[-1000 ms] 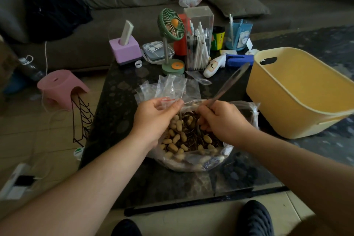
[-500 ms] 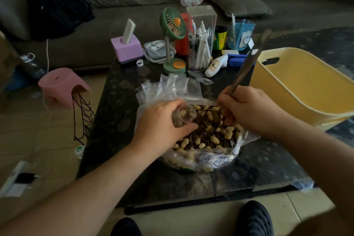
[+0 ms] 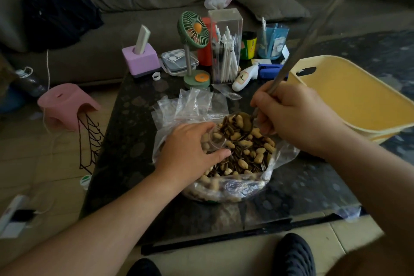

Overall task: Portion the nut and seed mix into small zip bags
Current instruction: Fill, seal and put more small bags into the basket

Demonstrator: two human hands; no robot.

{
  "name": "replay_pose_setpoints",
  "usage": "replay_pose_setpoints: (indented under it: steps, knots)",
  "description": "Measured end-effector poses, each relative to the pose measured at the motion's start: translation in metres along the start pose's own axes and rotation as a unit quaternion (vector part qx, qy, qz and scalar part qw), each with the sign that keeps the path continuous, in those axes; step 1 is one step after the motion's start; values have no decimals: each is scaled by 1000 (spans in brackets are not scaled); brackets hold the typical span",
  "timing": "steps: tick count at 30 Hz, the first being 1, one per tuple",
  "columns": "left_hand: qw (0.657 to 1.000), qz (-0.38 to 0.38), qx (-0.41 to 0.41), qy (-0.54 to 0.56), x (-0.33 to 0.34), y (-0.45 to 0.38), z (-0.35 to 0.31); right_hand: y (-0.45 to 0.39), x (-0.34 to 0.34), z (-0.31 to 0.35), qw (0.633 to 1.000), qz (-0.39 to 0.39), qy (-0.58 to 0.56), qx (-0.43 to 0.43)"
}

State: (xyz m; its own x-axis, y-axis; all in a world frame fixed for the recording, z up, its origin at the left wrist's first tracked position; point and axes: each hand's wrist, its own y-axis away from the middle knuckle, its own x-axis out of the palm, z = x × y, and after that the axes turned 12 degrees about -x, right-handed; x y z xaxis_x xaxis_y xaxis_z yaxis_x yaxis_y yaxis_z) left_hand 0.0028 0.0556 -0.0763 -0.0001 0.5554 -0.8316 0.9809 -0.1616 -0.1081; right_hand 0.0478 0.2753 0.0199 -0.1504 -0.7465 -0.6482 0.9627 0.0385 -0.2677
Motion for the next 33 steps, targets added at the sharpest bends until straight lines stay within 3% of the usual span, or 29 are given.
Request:
replay_pose_setpoints:
  steps: [5,14,18,33]
  knots:
    - [1000,17,3,-16,1,-4,-1,-1,14,-3,991,24,103,-80]
    - [1000,12,-3,26,7,-4,2,-2,23,-11,981,22,127,-143]
    - [999,11,-9,33,6,-5,3,-1,25,-12,959,7,187,-213]
    - [996,19,-50,65,5,-6,2,-1,30,-6,931,34,223,-286]
